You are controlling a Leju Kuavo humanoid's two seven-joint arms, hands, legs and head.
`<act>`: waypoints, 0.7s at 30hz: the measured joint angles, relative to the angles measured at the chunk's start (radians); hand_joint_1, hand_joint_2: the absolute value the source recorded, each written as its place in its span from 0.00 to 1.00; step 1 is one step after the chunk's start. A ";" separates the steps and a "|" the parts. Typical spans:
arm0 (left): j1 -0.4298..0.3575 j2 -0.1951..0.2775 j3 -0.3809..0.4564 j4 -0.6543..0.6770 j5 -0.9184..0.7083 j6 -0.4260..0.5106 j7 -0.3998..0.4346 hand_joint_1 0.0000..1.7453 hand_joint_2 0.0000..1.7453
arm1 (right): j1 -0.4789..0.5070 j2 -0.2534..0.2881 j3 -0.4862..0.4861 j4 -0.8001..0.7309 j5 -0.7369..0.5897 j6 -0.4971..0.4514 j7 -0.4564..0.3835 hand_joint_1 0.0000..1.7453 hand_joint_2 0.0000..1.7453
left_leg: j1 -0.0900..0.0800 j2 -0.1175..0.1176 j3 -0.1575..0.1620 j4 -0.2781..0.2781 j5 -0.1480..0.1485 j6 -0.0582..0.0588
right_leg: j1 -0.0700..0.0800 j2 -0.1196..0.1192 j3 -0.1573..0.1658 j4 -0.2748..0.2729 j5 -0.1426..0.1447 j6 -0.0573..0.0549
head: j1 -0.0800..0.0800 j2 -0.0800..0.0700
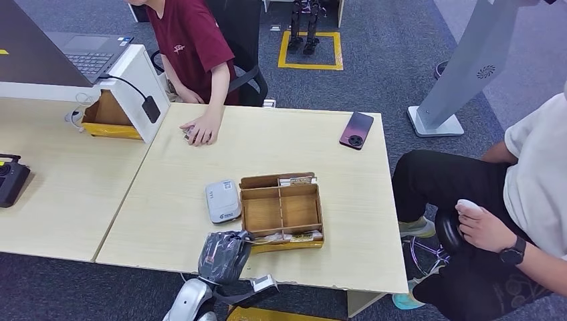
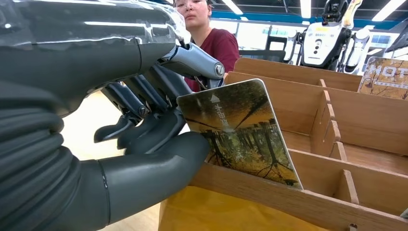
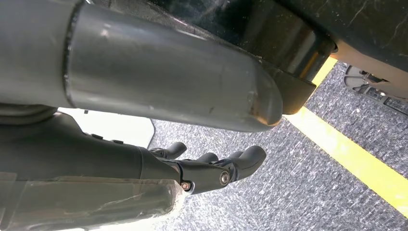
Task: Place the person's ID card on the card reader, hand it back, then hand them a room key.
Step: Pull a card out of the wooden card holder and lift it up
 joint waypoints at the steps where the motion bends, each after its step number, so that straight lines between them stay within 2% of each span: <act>1: 0.000 0.000 0.000 0.002 0.003 0.000 -0.002 1.00 1.00 | 0.000 0.000 0.000 0.000 0.000 0.000 0.000 0.00 0.00 | 0.000 0.000 0.000 0.000 0.000 0.000 | 0.000 0.000 0.000 0.000 0.000 0.000 | 0.000 0.000; 4: 0.000 -0.002 0.002 0.013 0.044 0.001 -0.030 1.00 1.00 | 0.000 0.000 0.000 0.000 0.000 0.001 -0.001 0.00 0.00 | 0.000 0.000 0.000 0.000 0.000 0.000 | 0.000 0.000 0.000 0.000 0.000 0.000 | 0.000 0.000; 10: 0.000 -0.025 0.016 0.040 0.265 -0.001 -0.163 1.00 1.00 | 0.003 0.000 0.000 0.000 -0.012 -0.003 -0.012 0.00 0.00 | 0.000 0.000 0.000 0.000 0.000 0.000 | 0.000 0.000 0.000 0.000 0.000 0.000 | 0.000 0.000; 15: 0.000 -0.013 -0.050 -0.007 0.412 -0.024 -0.099 1.00 1.00 | 0.008 0.000 -0.001 0.000 -0.020 -0.012 -0.023 0.00 0.00 | 0.000 0.000 0.000 0.000 0.000 0.000 | 0.000 0.000 0.000 0.000 0.000 0.000 | 0.000 0.000; 21: 0.000 0.021 -0.127 -0.098 0.474 -0.060 -0.065 1.00 1.00 | 0.012 -0.001 -0.003 0.000 -0.029 -0.017 -0.033 0.00 0.00 | 0.000 0.000 0.000 0.000 0.000 0.000 | 0.000 0.000 -0.001 0.000 0.000 0.000 | 0.000 0.000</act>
